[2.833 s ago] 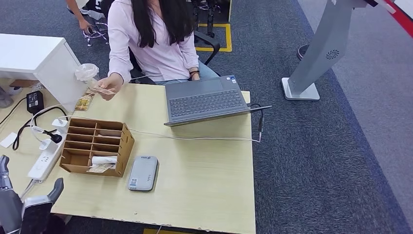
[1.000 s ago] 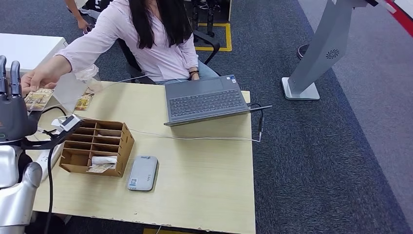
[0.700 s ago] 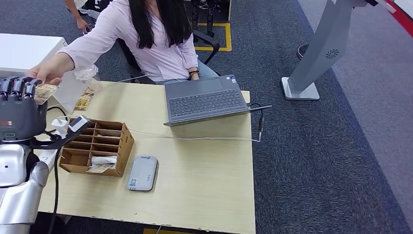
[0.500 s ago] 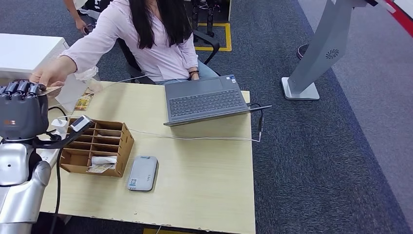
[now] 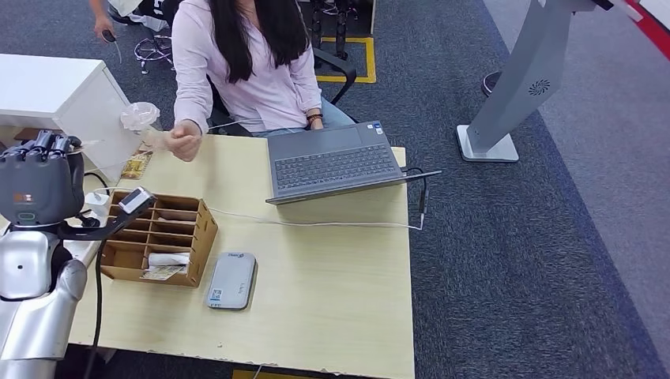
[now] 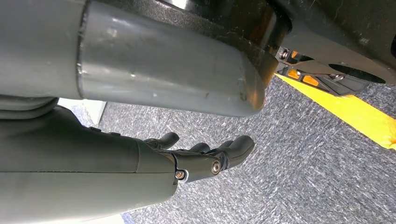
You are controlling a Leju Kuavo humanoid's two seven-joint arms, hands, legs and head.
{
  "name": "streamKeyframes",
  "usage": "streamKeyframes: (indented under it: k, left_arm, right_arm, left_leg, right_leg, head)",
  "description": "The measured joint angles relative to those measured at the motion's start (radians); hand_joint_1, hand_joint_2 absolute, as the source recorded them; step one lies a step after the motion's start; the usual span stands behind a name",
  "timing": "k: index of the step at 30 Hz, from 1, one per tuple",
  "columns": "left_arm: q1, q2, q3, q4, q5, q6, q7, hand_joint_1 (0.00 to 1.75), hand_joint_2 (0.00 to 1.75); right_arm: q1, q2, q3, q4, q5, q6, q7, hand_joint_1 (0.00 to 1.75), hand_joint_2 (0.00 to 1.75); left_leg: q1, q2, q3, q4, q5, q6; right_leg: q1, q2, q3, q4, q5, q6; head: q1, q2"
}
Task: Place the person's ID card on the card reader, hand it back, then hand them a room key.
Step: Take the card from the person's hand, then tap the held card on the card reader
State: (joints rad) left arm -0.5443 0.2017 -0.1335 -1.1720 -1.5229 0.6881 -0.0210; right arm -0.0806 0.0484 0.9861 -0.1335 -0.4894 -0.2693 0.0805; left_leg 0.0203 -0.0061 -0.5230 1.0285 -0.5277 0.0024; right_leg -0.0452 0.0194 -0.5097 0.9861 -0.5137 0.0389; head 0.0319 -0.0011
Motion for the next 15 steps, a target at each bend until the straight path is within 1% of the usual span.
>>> streamKeyframes:
  k: [3, 5, 7, 9, 12, 15]
  left_arm:
    - [0.003, -0.006, 0.0, 0.004, 0.001, 0.0, -0.013, 1.75, 1.75]
    - [0.017, -0.016, 0.0, -0.002, 0.003, 0.0, -0.045, 1.75, 1.75]
    - [0.047, -0.036, -0.001, -0.029, 0.005, 0.0, -0.086, 1.75, 1.75]
    - [0.091, -0.067, -0.014, -0.076, 0.003, 0.001, -0.114, 1.75, 1.75]
    - [0.167, -0.114, -0.074, -0.154, 0.0, 0.001, -0.102, 1.75, 1.75]
    - [0.231, -0.139, -0.169, -0.211, 0.0, 0.002, -0.058, 1.75, 1.75]
  right_arm:
    - [0.0, 0.0, 0.002, 0.0, 0.0, 0.0, 0.0, 0.0, 0.0]
    - [0.0, 0.0, 0.003, 0.0, -0.002, 0.0, 0.0, 0.0, 0.0]
    - [0.0, 0.0, 0.003, 0.0, -0.006, 0.0, 0.0, 0.0, 0.0]
    - [0.0, 0.0, 0.003, 0.0, -0.014, -0.002, 0.001, 0.0, 0.0]
    - [0.0, 0.0, 0.003, 0.0, -0.031, -0.005, 0.001, 0.0, 0.0]
    - [0.0, 0.001, 0.003, 0.0, -0.039, -0.01, 0.002, 0.0, 0.0]
  left_leg:
    - [0.0, 0.0, 0.0, 0.0, 0.0, 0.0]
    - [0.0, 0.0, 0.0, 0.0, 0.0, 0.0]
    - [0.0, 0.0, 0.0, 0.0, 0.0, 0.0]
    - [-0.001, 0.0, 0.0, 0.0, 0.0, 0.0]
    - [-0.001, 0.0, -0.001, 0.0, 0.0, 0.0]
    - [-0.001, 0.0, -0.001, 0.0, -0.001, 0.001]
  right_leg:
    - [0.0, 0.0, 0.0, 0.0, 0.0, 0.0]
    - [0.0, 0.0, 0.0, 0.0, 0.0, 0.0]
    - [0.0, 0.0, 0.0, 0.0, 0.0, 0.0]
    - [0.0, 0.0, 0.0, -0.001, 0.0, 0.0]
    - [-0.001, 0.0, 0.0, -0.001, 0.0, 0.0]
    - [-0.001, 0.0, 0.0, -0.002, 0.0, 0.0]
  head:
    - [0.0, 0.0]
    - [0.0, 0.0]
    - [0.0, 0.0]
    - [0.0, 0.0]
    - [0.0, 0.0]
    - [0.0, 0.0]
